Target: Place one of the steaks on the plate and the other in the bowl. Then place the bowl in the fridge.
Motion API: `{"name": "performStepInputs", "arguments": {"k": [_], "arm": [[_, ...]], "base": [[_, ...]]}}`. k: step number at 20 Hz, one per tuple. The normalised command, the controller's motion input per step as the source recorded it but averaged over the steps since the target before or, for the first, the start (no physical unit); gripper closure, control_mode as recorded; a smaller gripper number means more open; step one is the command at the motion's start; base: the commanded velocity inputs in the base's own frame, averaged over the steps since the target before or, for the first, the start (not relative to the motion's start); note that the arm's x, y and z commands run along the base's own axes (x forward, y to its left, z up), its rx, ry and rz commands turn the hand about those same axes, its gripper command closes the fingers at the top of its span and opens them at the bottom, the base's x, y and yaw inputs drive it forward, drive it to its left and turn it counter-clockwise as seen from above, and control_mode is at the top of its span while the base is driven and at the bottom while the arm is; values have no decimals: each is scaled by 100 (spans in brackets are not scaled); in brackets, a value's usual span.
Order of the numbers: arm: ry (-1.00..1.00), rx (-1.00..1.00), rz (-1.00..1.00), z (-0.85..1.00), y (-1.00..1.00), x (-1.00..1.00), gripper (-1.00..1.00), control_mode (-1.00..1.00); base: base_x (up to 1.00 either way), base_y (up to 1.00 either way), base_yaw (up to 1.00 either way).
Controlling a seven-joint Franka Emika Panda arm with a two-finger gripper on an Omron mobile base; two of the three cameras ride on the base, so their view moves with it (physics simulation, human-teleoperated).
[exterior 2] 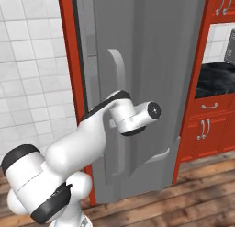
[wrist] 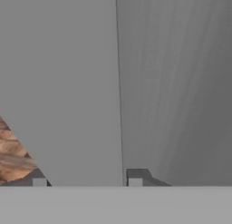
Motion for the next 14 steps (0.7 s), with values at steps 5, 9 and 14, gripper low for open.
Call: {"name": "performStepInputs", "arguments": {"k": [5,9,14], "arm": [[0,0,7,7,-2,0,-100,-100],[0,0,0,0,0,0,-100,-100],[-10,0,-3,0,-17,-29,-100,-100]], "base": [[0,0,0],[0,0,0],[0,0,0]]}}
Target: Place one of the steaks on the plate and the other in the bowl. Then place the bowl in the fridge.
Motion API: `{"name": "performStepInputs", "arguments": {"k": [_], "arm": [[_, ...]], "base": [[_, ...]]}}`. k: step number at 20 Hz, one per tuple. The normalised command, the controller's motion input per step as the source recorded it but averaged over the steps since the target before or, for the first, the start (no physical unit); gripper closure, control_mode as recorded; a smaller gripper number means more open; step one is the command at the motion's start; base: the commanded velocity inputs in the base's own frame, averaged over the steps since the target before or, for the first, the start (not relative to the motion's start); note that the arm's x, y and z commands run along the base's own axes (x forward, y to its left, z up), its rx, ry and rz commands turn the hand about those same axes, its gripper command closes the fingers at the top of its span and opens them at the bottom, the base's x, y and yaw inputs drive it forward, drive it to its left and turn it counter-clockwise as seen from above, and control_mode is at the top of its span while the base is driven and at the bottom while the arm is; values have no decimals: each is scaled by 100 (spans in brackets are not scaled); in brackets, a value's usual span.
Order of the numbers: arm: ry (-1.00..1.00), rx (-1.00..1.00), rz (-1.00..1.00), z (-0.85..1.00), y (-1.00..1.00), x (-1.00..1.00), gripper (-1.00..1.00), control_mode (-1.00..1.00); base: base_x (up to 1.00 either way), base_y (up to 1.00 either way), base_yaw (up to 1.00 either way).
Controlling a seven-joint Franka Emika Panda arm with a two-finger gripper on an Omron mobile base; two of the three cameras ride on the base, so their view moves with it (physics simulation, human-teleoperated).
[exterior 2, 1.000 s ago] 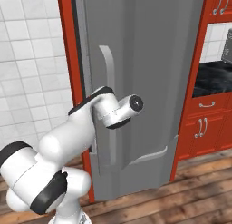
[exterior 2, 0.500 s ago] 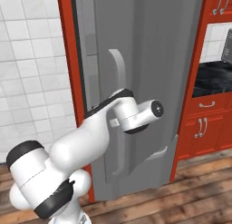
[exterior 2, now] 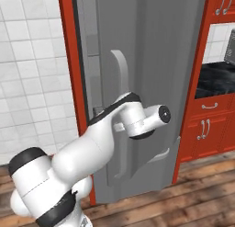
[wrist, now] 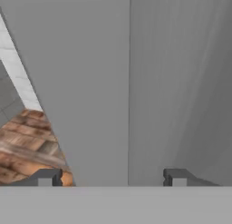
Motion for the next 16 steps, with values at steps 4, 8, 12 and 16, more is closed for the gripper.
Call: {"name": "performStepInputs", "arguments": {"k": [4,8,12,16], "arm": [[-4,-1,-9,11,-14,-38,-100,-100],[8,-6,-20,15,7,-44,-100,-100],[3,-28,-23,27,64,-83,-100,-100],[0,-48,-18,15,94,-78,-100,-100]], "base": [[0,0,0],[0,0,0],[0,0,0],[0,0,0]]}}
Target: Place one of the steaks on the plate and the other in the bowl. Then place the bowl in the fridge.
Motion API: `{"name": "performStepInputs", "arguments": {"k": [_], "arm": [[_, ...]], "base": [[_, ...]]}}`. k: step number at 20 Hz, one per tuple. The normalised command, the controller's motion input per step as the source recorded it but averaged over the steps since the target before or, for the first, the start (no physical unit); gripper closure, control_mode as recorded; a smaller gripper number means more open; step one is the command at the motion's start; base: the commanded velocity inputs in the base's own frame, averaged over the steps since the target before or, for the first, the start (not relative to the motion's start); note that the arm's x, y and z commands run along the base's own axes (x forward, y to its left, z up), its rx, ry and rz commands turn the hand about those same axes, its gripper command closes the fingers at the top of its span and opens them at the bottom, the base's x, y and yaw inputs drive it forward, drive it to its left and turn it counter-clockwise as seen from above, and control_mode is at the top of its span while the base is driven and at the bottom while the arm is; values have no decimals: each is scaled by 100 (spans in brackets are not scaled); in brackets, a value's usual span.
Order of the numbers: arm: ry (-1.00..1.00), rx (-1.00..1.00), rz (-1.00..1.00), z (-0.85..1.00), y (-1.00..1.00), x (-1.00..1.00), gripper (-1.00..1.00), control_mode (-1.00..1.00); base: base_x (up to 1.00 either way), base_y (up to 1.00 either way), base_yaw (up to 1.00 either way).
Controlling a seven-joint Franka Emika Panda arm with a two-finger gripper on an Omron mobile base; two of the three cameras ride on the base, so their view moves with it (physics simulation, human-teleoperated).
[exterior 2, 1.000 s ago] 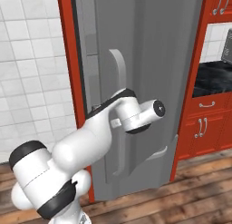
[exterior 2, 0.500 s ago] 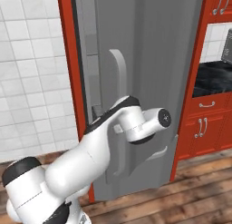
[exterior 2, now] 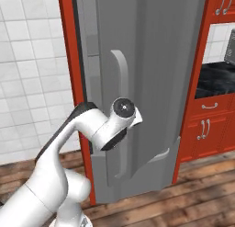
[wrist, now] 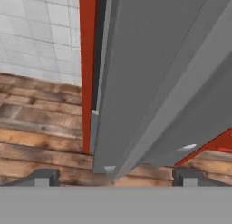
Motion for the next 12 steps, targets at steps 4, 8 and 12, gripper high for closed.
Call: {"name": "performStepInputs", "arguments": {"k": [4,8,12], "arm": [[8,-66,-14,20,97,-28,-100,-100],[14,-70,-25,11,64,0,-100,-100],[6,-69,-35,19,34,0,-100,-100]], "base": [[0,0,0],[0,0,0],[0,0,0]]}}
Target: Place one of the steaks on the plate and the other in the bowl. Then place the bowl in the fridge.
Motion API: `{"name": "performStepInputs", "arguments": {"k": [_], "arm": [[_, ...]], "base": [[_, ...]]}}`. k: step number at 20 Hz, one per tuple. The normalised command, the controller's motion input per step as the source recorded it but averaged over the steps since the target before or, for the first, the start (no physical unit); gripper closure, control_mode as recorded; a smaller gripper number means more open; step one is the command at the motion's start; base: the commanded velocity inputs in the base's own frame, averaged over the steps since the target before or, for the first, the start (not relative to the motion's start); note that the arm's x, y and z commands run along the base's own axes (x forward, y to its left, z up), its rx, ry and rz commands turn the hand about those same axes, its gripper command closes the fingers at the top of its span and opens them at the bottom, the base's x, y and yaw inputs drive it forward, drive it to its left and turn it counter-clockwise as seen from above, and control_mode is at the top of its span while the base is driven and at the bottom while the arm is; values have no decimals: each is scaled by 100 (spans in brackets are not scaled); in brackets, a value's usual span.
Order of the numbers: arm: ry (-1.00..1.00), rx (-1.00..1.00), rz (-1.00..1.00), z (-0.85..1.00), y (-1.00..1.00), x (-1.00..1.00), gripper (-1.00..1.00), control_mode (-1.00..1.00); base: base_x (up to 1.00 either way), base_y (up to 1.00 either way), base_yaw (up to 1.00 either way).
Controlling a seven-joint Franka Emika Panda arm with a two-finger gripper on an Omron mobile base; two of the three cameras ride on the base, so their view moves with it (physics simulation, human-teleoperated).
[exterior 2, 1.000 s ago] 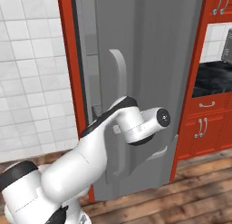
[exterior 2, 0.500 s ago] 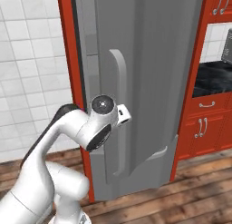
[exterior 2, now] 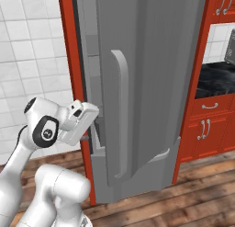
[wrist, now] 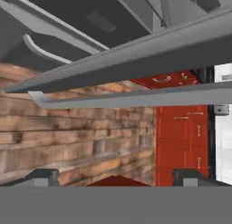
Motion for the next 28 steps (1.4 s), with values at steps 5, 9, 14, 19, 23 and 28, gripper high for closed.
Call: {"name": "performStepInputs", "arguments": {"k": [5,9,14,19,23,28], "arm": [[22,-31,-13,30,39,19,-100,-100],[52,-30,5,0,27,11,-100,-100],[48,-34,14,-7,11,2,-100,-100],[26,-3,12,-21,-9,24,-100,-100],[13,0,18,-16,0,45,-100,-100],[13,0,11,-12,0,63,-100,-100]], "base": [[0,0,0],[0,0,0],[0,0,0],[0,0,0],[0,0,0],[0,0,0]]}}
